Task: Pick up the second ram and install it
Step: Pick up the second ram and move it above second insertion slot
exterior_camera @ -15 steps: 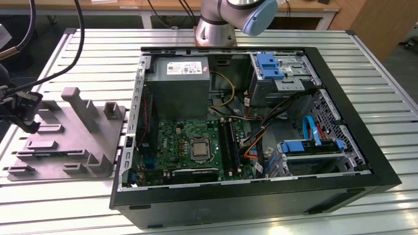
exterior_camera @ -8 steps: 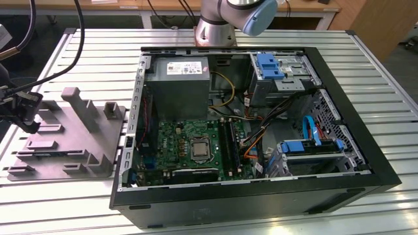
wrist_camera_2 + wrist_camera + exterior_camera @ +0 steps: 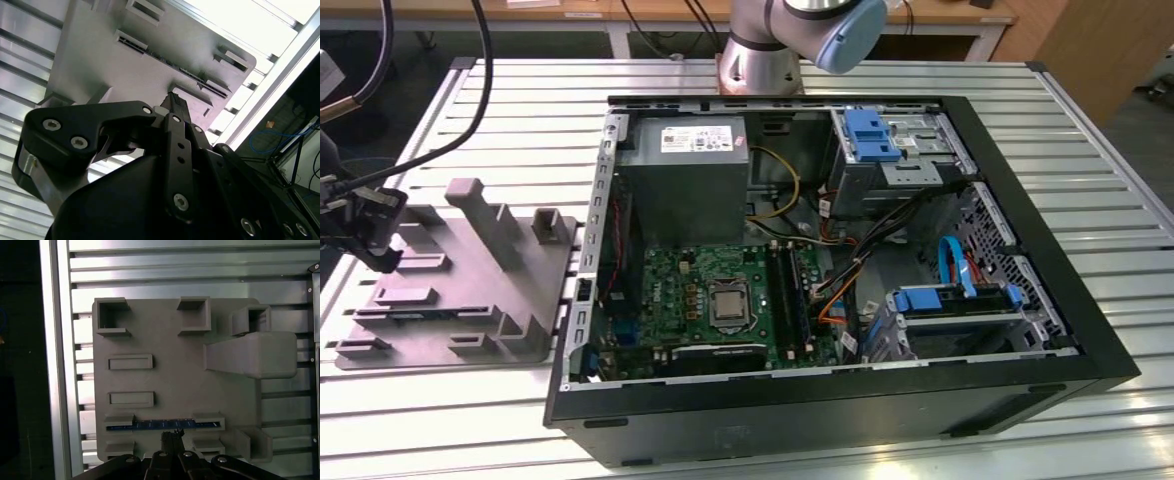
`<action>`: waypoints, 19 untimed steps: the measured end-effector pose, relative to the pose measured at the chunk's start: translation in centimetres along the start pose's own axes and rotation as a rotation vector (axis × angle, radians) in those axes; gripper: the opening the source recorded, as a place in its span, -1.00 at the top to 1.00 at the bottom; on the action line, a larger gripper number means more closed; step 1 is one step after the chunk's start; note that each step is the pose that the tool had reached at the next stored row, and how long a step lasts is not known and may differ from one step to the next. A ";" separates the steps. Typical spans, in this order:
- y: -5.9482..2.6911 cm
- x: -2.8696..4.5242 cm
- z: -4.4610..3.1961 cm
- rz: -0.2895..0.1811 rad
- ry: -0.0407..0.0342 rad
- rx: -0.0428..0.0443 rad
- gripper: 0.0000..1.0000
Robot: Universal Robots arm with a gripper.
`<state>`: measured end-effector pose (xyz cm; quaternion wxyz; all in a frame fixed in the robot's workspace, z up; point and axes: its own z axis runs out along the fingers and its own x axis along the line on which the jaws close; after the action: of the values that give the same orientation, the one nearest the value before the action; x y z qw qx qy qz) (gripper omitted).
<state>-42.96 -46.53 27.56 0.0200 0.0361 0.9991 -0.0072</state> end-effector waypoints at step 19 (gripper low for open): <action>0.00 0.01 0.41 -0.325 -0.0042 -0.0127 0.80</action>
<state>-42.95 -46.53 27.16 0.0209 -0.1260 0.9918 -0.0041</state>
